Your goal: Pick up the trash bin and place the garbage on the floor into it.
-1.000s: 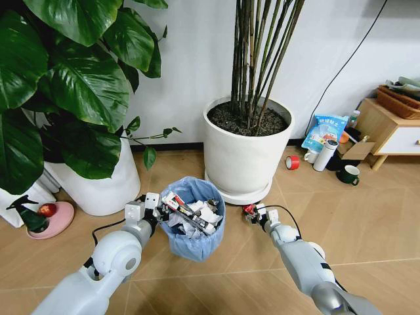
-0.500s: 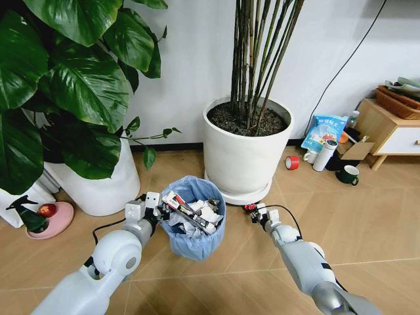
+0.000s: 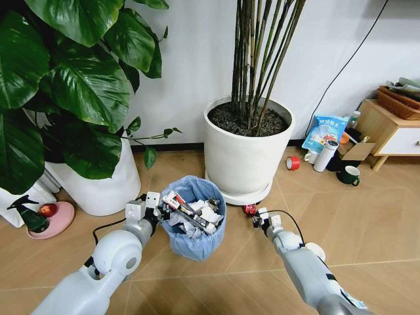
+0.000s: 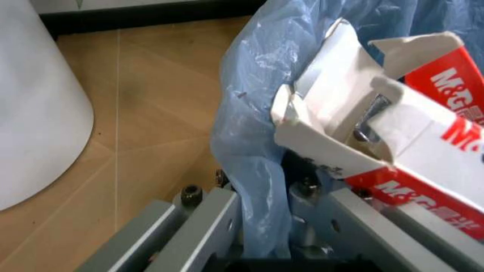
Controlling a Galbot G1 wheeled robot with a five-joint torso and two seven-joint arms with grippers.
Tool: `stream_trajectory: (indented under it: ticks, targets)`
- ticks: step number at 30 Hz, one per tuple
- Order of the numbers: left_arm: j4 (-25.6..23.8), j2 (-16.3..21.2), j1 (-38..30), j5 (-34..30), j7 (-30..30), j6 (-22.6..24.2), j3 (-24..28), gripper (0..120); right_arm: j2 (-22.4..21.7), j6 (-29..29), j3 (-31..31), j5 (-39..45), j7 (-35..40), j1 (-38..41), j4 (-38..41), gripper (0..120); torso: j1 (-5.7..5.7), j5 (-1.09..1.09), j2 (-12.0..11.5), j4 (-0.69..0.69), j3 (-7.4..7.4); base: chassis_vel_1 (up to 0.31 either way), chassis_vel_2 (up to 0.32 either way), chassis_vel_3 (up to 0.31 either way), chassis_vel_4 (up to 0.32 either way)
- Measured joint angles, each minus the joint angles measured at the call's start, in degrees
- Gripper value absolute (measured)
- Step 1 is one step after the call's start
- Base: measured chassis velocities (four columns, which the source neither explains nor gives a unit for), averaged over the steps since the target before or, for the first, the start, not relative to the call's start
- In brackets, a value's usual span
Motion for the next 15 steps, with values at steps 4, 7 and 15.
stream_trajectory:
  ticks: [4, 7, 15]
  targets:
    - [-0.1, -0.3, 0.2, 0.2, 0.0, 0.0, 0.1, 0, -1.6, -0.3, 0.7, 0.4, 0.5, -4.2, 5.0, 18, 0.0, 0.02, 0.0, 0.0, 0.02, 0.0, 0.0, 0.0, 0.0]
    - [-0.1, -0.4, 0.3, 0.3, 0.0, 0.0, 0.2, 0, -2.4, -0.5, 1.5, 0.4, 0.7, -6.3, 7.8, 18, 0.01, 0.03, 0.0, -0.02, 0.02, 0.0, 0.0, 0.0, 0.0]
    - [0.3, -0.8, 0.2, 0.6, 0.1, 0.0, 1.0, 0, -5.2, -0.6, 5.2, 1.3, 1.1, -13.9, 23.0, 18, 0.01, 0.02, 0.0, -0.01, 0.02, 0.0, 0.0, 0.0, 0.0]
